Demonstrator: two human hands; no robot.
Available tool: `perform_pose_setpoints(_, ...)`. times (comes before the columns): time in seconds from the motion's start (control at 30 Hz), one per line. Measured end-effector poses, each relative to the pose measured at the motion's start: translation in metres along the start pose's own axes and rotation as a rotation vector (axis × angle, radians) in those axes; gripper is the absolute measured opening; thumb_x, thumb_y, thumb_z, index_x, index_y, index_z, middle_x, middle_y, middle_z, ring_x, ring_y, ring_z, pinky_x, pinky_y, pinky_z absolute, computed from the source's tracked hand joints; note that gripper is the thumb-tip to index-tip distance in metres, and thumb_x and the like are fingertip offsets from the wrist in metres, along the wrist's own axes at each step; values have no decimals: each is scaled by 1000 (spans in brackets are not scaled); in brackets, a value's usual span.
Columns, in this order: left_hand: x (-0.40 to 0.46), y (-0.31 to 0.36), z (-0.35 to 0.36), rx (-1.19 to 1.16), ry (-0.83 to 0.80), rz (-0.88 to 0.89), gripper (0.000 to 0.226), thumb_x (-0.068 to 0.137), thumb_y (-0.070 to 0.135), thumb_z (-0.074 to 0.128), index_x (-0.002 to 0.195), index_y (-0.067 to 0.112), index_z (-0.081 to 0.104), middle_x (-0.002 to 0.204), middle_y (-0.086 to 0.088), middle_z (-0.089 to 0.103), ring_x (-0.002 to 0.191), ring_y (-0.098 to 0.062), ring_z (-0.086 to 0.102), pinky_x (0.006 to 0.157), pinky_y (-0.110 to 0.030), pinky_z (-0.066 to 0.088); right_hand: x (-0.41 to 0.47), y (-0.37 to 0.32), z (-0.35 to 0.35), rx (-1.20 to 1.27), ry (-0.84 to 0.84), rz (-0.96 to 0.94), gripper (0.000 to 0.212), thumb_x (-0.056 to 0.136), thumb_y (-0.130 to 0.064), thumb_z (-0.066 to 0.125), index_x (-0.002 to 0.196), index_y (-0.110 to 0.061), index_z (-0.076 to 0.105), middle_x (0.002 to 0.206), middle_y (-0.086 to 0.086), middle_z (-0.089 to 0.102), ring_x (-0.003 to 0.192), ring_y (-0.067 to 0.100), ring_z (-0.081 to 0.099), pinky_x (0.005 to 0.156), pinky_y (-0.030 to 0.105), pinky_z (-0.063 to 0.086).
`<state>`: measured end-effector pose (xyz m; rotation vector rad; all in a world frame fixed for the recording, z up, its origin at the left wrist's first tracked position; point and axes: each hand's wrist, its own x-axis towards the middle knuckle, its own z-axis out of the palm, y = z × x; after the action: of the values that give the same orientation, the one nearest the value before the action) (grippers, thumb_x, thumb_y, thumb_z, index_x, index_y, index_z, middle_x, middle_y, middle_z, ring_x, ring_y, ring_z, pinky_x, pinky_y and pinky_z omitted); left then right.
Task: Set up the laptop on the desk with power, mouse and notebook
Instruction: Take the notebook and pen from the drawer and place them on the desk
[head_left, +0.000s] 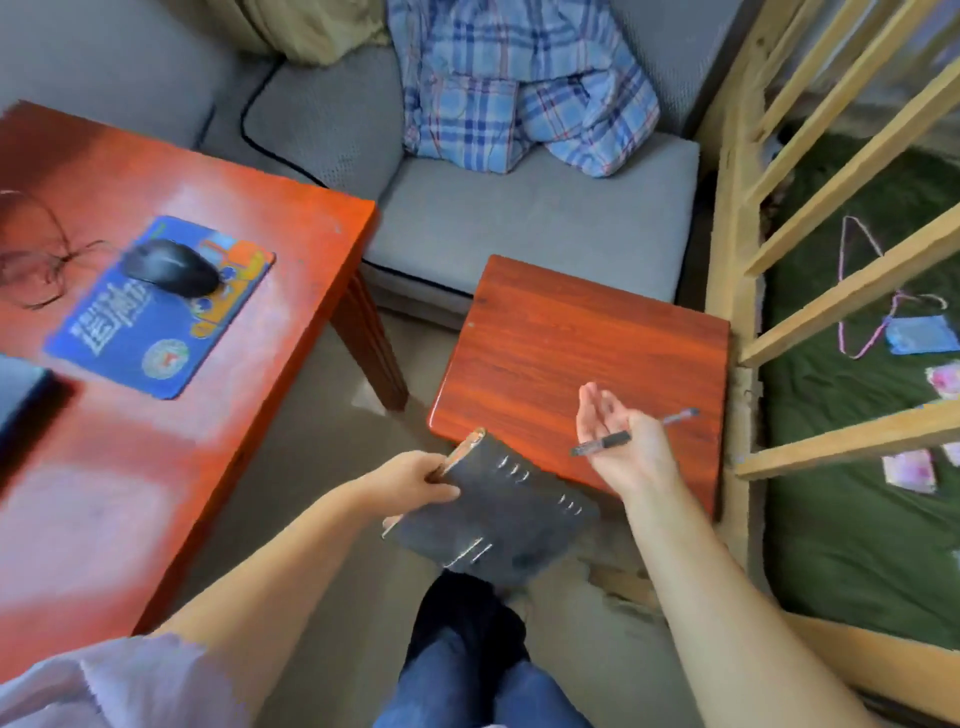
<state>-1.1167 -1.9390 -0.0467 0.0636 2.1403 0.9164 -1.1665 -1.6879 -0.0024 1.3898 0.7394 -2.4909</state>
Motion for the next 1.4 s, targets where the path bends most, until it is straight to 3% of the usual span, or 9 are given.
perform_pose_setpoints(0.1, -51, -27, -19, -733, 140, -25, 16, 90, 19, 59, 104, 12, 65, 101, -7, 72, 92, -23, 68, 79, -38, 53, -31, 14, 45, -392, -142, -67, 20, 88, -2, 43, 93, -9, 62, 72, 2, 62, 33, 4, 46, 30, 13, 26)
perform_pose_setpoints(0.33, -164, -66, -42, -1558, 601, 239, 29, 90, 19, 51, 119, 21, 58, 105, 3, 74, 91, -15, 71, 68, -32, 59, -94, 117, 85, -1417, -323, -294, 33, 92, -20, 41, 71, -7, 62, 46, 0, 55, 24, 6, 27, 30, 10, 16)
perform_pose_setpoints(0.5, -256, -110, -33, -1872, 764, 380, 30, 92, 12, 46, 120, 19, 55, 103, -2, 75, 86, -16, 73, 72, -34, 61, -143, 237, 104, -1472, -684, -337, 34, 96, -45, 37, 82, -19, 55, 48, 4, 49, 24, 6, 29, 29, 15, 19)
perform_pose_setpoints(0.57, -298, -138, -25, -1886, 820, 367, 31, 91, 12, 49, 121, 17, 54, 101, -2, 75, 83, -15, 73, 71, -33, 61, -170, 299, 117, -1330, -805, -341, 24, 97, -38, 41, 86, -19, 52, 53, -2, 38, 25, 2, 33, 28, 16, 23)
perform_pose_setpoints(0.73, -410, -224, 6, -1806, 951, 277, 34, 78, 14, 58, 112, 13, 62, 101, -3, 74, 87, -20, 69, 85, -42, 52, -232, 435, 127, -1211, -1104, -232, 15, 99, -18, 41, 86, -17, 50, 43, -15, 56, 31, -6, 47, 34, 4, 33)
perform_pose_setpoints(0.87, -498, -290, 36, -1825, 1219, 182, 38, 88, 22, 50, 124, 15, 55, 105, -3, 66, 90, -18, 61, 76, -33, 51, -260, 513, 132, -1419, -1311, -163, 19, 99, -17, 41, 88, -17, 56, 49, -17, 63, 37, -5, 53, 37, 6, 38)
perform_pose_setpoints(1.07, -530, -326, 68, -1544, 1409, -269, 27, 94, 8, 49, 120, 5, 56, 98, -4, 63, 81, -14, 58, 67, -27, 46, -262, 598, 102, -1830, -1452, -91, 23, 98, -22, 45, 81, -20, 60, 80, -9, 66, 68, -3, 63, 55, 10, 46)
perform_pose_setpoints(1.2, -526, -341, 86, -1614, 1493, -428, 24, 93, 7, 50, 115, 7, 60, 93, -4, 64, 73, -13, 57, 64, -25, 43, -249, 630, 81, -2010, -1461, -198, 22, 97, -21, 43, 102, -13, 63, 102, 4, 69, 98, 20, 63, 86, 33, 49)
perform_pose_setpoints(1.4, -525, -368, 93, -1461, 1663, -641, 25, 89, -1, 54, 111, 2, 65, 98, -12, 68, 82, -20, 62, 68, -24, 48, -247, 659, 67, -2242, -1537, -360, 30, 94, -12, 44, 121, -17, 56, 117, 8, 66, 107, 27, 59, 76, 23, 37)
